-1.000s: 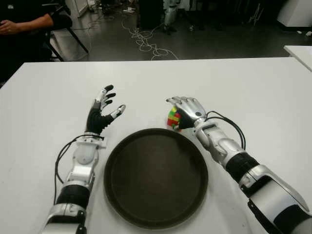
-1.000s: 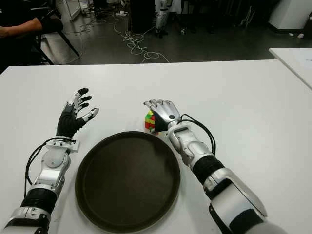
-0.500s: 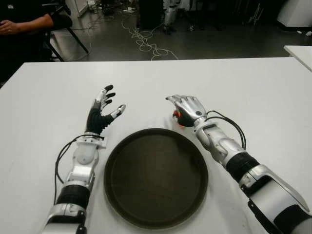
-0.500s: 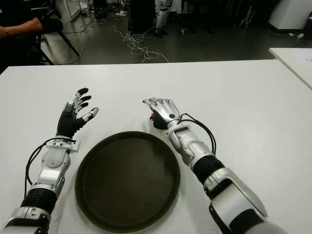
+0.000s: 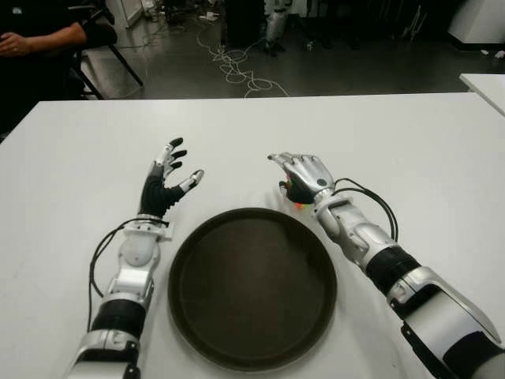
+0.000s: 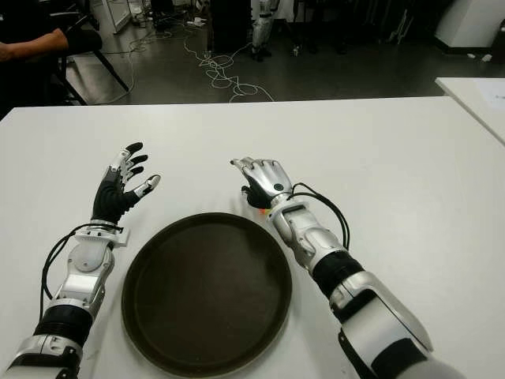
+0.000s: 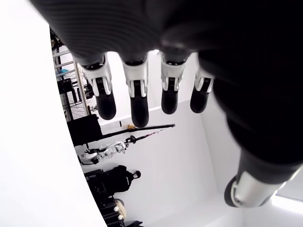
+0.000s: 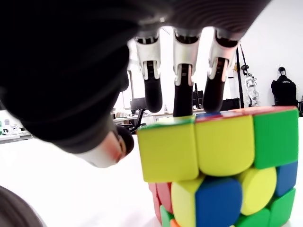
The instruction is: Pick up the Rubik's Cube and put it in the plate
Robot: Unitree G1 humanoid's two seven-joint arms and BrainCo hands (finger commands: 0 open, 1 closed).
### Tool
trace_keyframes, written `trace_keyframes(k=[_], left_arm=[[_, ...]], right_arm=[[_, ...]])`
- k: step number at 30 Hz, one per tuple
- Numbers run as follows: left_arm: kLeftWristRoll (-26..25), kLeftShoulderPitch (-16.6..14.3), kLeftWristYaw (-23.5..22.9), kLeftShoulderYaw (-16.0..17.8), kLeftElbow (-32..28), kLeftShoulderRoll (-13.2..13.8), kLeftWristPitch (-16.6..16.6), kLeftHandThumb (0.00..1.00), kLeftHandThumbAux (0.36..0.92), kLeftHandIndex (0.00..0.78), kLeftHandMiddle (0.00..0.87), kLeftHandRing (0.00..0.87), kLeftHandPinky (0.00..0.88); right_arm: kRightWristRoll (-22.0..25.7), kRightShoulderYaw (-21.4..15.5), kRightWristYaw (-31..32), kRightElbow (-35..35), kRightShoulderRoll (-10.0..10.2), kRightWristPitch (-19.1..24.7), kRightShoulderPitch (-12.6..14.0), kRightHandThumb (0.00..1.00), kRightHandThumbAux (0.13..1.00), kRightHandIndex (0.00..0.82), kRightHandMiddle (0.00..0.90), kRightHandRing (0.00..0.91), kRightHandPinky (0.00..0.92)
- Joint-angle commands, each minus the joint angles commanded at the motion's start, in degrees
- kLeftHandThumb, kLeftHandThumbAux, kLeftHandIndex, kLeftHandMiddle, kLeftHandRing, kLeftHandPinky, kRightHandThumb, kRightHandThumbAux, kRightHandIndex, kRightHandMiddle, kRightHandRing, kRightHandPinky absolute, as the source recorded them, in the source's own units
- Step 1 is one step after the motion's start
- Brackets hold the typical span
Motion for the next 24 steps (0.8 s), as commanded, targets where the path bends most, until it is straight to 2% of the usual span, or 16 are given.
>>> trace_keyframes(k=[8, 16, 24], left_arm=[[0.0, 0.0, 0.1, 0.1, 0.1, -0.1, -0.4, 0.131, 0.681, 0.098, 0.104, 0.113, 0.137], [0.8, 0.0, 1.0, 0.1, 0.1, 0.1, -0.4, 0.142, 0.656, 0.103, 0.125, 0.130, 0.142], [1.2, 0.0, 1.4, -0.1, 0.4, 0.1, -0.8, 0.145, 0.680, 0.101, 0.122, 0.130, 0.151]], right_arm=[[0.1, -0.1, -0.4, 0.1, 0.1, 0.3, 0.0, 0.583, 0.744, 0.131, 0.256, 0.335, 0.460], [0.2, -0.3, -0.8, 0.2, 0.2, 0.1, 0.1, 0.581, 0.730, 0.123, 0.219, 0.299, 0.434], [-0.2, 0.0, -0.8, 0.3, 0.0, 0.3, -0.2, 0.590, 0.732, 0.120, 0.215, 0.304, 0.444]])
